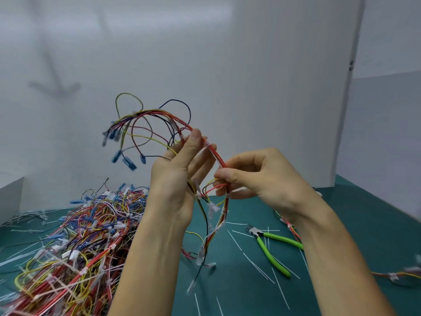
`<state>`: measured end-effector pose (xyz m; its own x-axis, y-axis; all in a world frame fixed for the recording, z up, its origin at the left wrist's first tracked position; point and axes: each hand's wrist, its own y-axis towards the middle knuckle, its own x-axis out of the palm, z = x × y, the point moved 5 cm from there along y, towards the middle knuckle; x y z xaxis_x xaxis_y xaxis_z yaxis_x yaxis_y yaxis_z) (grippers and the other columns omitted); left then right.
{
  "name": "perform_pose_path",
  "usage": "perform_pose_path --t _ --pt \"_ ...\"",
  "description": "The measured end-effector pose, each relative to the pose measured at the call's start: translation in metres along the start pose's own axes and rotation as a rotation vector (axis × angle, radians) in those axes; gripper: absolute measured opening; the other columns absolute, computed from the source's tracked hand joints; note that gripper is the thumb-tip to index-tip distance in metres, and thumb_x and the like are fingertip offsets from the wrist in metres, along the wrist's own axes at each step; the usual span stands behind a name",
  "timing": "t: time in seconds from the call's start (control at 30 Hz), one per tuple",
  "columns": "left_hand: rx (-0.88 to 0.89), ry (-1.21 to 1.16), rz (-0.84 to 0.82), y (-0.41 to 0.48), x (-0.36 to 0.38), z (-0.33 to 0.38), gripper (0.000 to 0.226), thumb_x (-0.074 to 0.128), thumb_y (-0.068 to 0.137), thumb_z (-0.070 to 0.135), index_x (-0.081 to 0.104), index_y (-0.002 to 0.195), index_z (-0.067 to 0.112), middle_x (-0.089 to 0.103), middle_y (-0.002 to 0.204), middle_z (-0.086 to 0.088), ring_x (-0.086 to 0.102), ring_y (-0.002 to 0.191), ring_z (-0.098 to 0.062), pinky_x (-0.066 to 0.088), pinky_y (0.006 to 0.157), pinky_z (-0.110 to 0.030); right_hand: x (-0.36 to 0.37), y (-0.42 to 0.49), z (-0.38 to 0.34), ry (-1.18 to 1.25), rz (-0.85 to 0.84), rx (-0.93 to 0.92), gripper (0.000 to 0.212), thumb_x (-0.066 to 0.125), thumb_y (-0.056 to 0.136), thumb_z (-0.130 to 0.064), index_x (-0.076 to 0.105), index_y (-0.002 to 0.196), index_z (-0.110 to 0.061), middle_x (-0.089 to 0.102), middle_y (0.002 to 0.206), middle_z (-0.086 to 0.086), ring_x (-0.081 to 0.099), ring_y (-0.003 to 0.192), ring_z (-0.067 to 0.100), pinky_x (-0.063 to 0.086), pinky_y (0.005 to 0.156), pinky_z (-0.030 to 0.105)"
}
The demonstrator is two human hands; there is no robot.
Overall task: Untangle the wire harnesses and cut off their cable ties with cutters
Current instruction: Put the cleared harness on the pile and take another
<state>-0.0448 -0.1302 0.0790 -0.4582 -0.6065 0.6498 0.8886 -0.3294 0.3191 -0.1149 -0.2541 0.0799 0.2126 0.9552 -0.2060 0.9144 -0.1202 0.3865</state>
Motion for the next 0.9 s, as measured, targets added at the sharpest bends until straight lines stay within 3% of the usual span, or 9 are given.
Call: perform_pose_path --t 0.07,0.2,0.3,0.4,0.5,0.63,0.73,0.9 --pt "-0.039 0.099 -0.065 0.002 0.001 -0.003 0.037 0.072 0.071 0.028 0.065 0.099 0.004 0.076 0.083 -0.003 0.074 0.073 -0.015 0.06 0.062 -0.023 0.0 0.001 -0.002 0.036 0.07 -0.036 0.01 0.069 0.09 -0.011 0.077 0.083 -0.009 0.076 0.076 0.01 0.073 0.067 0.017 0.061 0.07 0.034" --pt "-0.141 0.37 -0.207 0.002 0.001 -0.012 0.067 0.072 0.067 0.061 0.065 0.104 0.006 0.072 0.082 -0.005 0.069 0.066 -0.015 0.06 0.061 -0.027 -0.005 0.002 -0.005 0.164 0.206 -0.091 0.018 0.067 0.09 -0.009 0.08 0.079 -0.015 0.075 0.071 0.009 0.07 0.06 0.016 0.058 0.056 0.025" --pt "-0.185 0.695 -0.34 -0.002 -0.001 -0.017 0.066 0.052 0.068 0.082 0.074 0.097 0.028 0.077 0.093 0.002 0.076 0.084 -0.022 0.06 0.082 -0.041 -0.01 0.001 -0.004 0.246 0.291 -0.118 0.017 0.067 0.089 -0.007 0.079 0.079 -0.012 0.073 0.067 0.009 0.069 0.058 0.017 0.058 0.055 0.026" --pt "-0.261 0.865 -0.429 -0.005 -0.007 -0.017 0.086 0.04 0.058 0.093 0.07 0.107 0.029 0.077 0.101 0.001 0.075 0.092 -0.022 0.054 0.09 -0.041 -0.015 0.001 -0.003 0.256 0.376 -0.137 0.02 0.068 0.09 -0.009 0.078 0.074 -0.015 0.072 0.064 0.005 0.069 0.058 0.017 0.058 0.054 0.025" --pt "-0.268 1.007 -0.552 -0.01 -0.013 -0.013 0.08 0.048 0.065 0.081 0.065 0.115 0.021 0.077 0.104 0.004 0.074 0.095 -0.017 0.053 0.092 -0.037 -0.022 0.0 -0.002 0.279 0.445 -0.137 0.017 0.066 0.092 -0.009 0.077 0.079 -0.014 0.073 0.066 0.004 0.071 0.059 0.016 0.057 0.056 0.023" --pt "-0.257 1.067 -0.628 -0.012 -0.025 -0.008 0.036 0.079 0.08 0.036 0.07 0.111 0.019 0.075 0.108 0.002 0.073 0.099 -0.018 0.057 0.086 -0.028 -0.028 -0.001 0.0 0.302 0.516 -0.139 0.015 0.064 0.093 -0.011 0.076 0.085 -0.009 0.074 0.071 0.006 0.073 0.063 0.017 0.057 0.057 0.023" --pt "-0.266 1.034 -0.54 -0.007 -0.032 -0.007 0.019 0.074 0.083 0.018 0.073 0.1 0.011 0.077 0.097 -0.006 0.075 0.089 -0.023 0.059 0.076 -0.026 -0.03 0.0 0.003 0.341 0.551 -0.126 0.013 0.065 0.093 -0.012 0.076 0.088 -0.007 0.075 0.073 0.008 0.073 0.066 0.02 0.058 0.059 0.024" --pt "-0.153 0.829 -0.371 0.0 -0.034 0.0 0.02 0.07 0.078 0.017 0.072 0.095 0.007 0.077 0.092 -0.012 0.076 0.083 -0.028 0.06 0.068 -0.028 -0.032 0.003 0.009 0.44 0.543 -0.084 0.016 0.066 0.093 -0.014 0.076 0.082 -0.007 0.073 0.074 0.008 0.07 0.065 0.017 0.057 0.06 0.022"
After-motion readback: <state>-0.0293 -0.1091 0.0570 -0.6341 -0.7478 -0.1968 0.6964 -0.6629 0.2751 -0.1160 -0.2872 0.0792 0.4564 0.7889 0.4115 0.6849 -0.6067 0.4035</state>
